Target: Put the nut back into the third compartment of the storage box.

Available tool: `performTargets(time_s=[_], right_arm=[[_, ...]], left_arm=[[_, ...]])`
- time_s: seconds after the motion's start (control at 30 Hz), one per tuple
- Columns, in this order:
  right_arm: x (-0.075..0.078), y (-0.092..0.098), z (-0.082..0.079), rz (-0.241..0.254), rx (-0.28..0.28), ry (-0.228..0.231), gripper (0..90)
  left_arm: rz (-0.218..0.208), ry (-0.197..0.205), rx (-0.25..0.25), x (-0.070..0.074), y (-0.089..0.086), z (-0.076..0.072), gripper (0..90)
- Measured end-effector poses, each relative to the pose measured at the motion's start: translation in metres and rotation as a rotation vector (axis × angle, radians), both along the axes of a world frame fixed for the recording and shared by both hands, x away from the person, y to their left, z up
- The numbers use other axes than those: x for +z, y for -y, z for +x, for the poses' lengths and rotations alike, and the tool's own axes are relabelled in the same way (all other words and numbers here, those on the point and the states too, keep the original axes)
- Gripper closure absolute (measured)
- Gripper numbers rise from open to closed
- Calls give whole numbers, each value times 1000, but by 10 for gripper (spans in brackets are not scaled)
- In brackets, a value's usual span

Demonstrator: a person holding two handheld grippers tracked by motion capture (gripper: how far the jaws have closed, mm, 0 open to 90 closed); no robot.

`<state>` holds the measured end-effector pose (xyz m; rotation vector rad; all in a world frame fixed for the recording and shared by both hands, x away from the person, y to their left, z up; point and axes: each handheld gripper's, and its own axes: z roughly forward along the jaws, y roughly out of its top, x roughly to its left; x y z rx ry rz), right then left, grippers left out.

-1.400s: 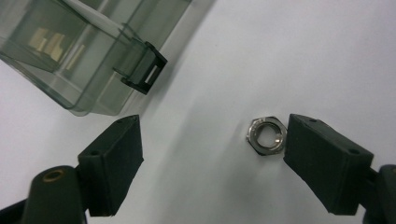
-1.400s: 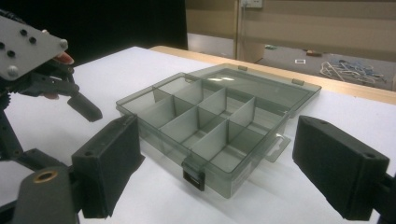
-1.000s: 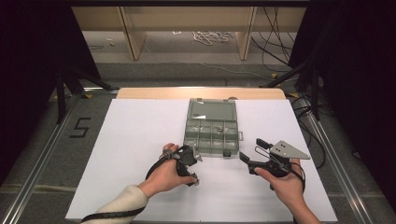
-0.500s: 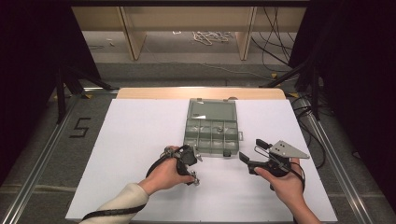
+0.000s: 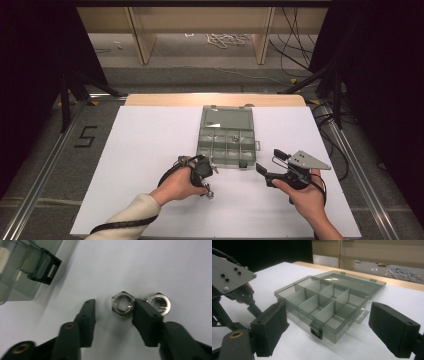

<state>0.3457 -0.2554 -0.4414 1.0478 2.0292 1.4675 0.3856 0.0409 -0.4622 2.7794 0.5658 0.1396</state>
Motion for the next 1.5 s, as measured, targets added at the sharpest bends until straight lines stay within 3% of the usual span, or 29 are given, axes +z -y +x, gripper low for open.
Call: performTargets(time_s=[0.13, 0.17, 0.3, 0.37, 0.43, 0.77, 0.97, 1.07, 1.2, 1.23, 1.4, 1.47, 1.5], right_arm=[[0, 0, 0, -2, -1, -2, 160], [-3, -3, 1, 27, 3, 24, 160], [-1, -3, 0, 10, 1, 21, 160], [-2, -4, 1, 26, 6, 30, 160], [-1, -2, 0, 7, 3, 24, 160], [-1, -2, 0, 14, 4, 28, 161], [-1, -2, 0, 34, 5, 37, 161], [0, -2, 0, 20, -3, 40, 161], [0, -2, 0, 25, -2, 38, 161], [0, -2, 0, 22, -1, 34, 161], [0, -2, 0, 23, -2, 40, 161], [1, -1, -1, 22, 3, 30, 161], [0, -2, 0, 23, -1, 40, 161]], left_arm=[[-1, -3, -14, 0, 0, -1, 605], [-1, -3, -16, 0, 1, -1, 614], [11, -6, -16, 1, 3, -3, 662], [19, -3, -14, 1, 5, -5, 693], [28, 2, -11, 1, 6, -6, 697], [31, 8, -6, 2, 6, -6, 703], [11, 3, 19, 2, 4, -6, 703], [12, 10, 13, 3, 3, -6, 703], [-27, 23, 50, 5, 3, -8, 703], [-8, 25, 33, 7, 2, -7, 703], [-60, 53, 52, 12, 2, -10, 703], [-54, 56, 42, 15, 2, -9, 703], [-74, 63, 63, 15, 2, -11, 703]])
